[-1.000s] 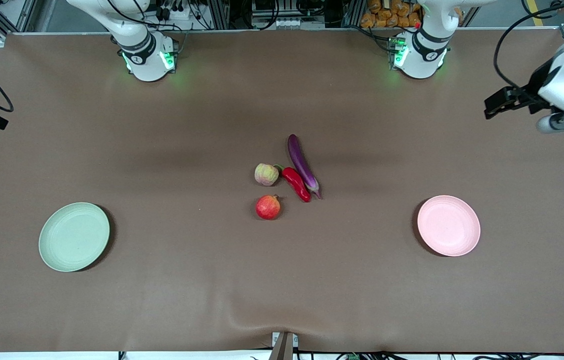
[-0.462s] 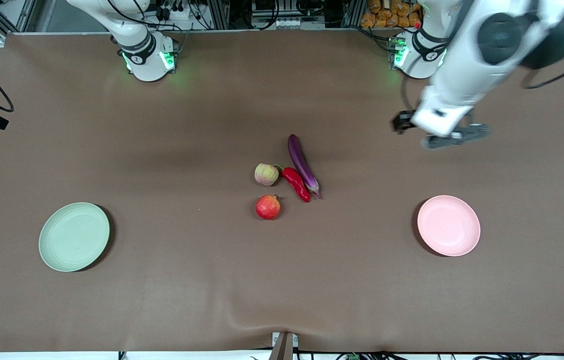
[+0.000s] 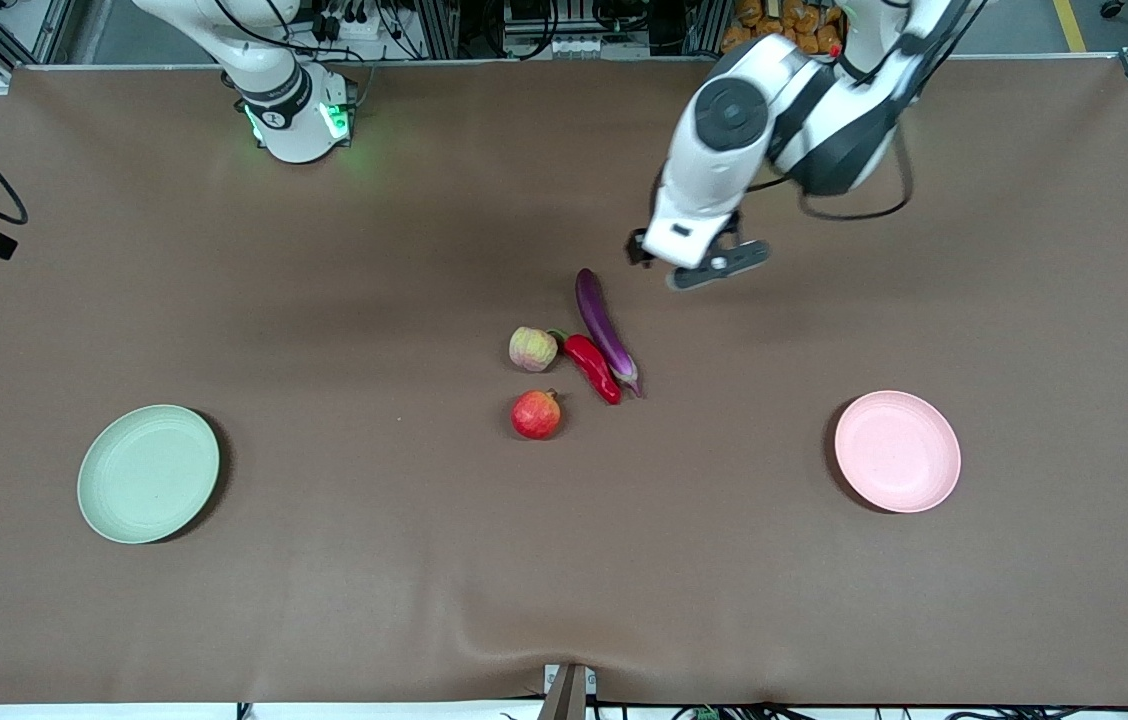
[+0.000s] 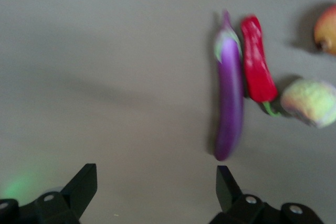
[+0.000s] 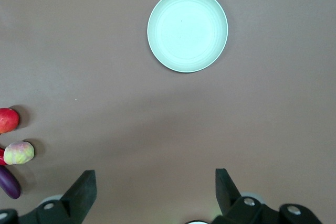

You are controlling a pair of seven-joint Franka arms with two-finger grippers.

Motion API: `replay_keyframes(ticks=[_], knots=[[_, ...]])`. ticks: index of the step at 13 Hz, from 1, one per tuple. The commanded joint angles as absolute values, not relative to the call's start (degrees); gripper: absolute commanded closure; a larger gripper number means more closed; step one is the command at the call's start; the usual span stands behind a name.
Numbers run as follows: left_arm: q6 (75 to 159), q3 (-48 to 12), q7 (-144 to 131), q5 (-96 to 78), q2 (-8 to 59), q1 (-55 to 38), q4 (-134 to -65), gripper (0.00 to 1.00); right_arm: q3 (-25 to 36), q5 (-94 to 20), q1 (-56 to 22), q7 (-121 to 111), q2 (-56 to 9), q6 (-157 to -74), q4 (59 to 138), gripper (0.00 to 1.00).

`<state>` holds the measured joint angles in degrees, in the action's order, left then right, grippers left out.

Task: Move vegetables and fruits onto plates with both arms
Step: 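Reach the left gripper to the purple eggplant and grasp it, then carry the eggplant onto the pink plate while the right gripper reaches out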

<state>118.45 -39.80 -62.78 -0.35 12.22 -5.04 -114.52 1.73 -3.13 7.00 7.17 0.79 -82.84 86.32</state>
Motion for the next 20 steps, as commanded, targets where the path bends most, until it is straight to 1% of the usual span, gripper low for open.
replay_keyframes(ticks=[1, 3, 7, 11, 13, 14, 15, 16, 17, 18, 20], knots=[[122.0, -39.8, -67.0, 0.1, 20.0, -7.6, -111.0, 0.0, 1.5, -4.0, 7.5, 6.9, 0.5, -82.4, 85.6, 0.0], [124.6, -39.7, -68.9, 3.6, 23.0, -9.8, -110.8, 0.0, 1.5, -4.0, 7.5, 6.9, 0.5, -82.4, 85.6, 0.0], [133.8, -39.6, -78.7, 12.1, 31.2, -12.4, -109.9, 0.0, 1.5, -4.0, 7.6, 6.9, 0.5, -82.4, 85.6, 0.0], [136.0, -39.5, -87.7, 25.0, 39.8, -13.9, -107.1, 0.0, 1.5, -4.0, 7.5, 6.9, 0.5, -82.4, 85.6, 0.0], [138.7, -38.2, -89.7, 27.9, 41.7, -14.8, -107.0, 0.03, 1.5, -4.0, 7.5, 6.9, 0.5, -82.4, 85.5, 0.0], [139.6, -37.4, -89.8, 28.1, 42.0, -15.0, -107.0, 0.09, 1.5, -4.0, 7.5, 6.9, 0.5, -82.4, 85.6, 0.0], [139.8, -36.9, -89.8, 28.1, 42.4, -15.5, -107.0, 0.23, 1.5, -4.0, 7.5, 6.9, 0.5, -82.4, 85.6, 0.0], [140.0, -36.5, -89.8, 28.1, 42.5, -16.1, -107.0, 0.49, 1.5, -4.0, 7.5, 6.9, 0.5, -82.4, 85.6, 0.0], [139.9, -36.2, -89.7, 28.6, 42.5, -16.0, -107.2, 0.78, 1.5, -4.0, 7.5, 6.9, 0.5, -82.4, 85.6, 0.0], [139.7, -36.2, -89.7, 28.8, 42.1, -15.4, -107.5, 1.0, 1.5, -4.0, 7.4, 6.8, 0.5, -82.4, 85.5, 0.0], [137.8, -36.2, -89.5, 28.9, 40.4, -13.6, -107.9, 1.0, 1.5, -4.0, 7.4, 6.9, 0.5, -82.4, 85.5, 0.0]])
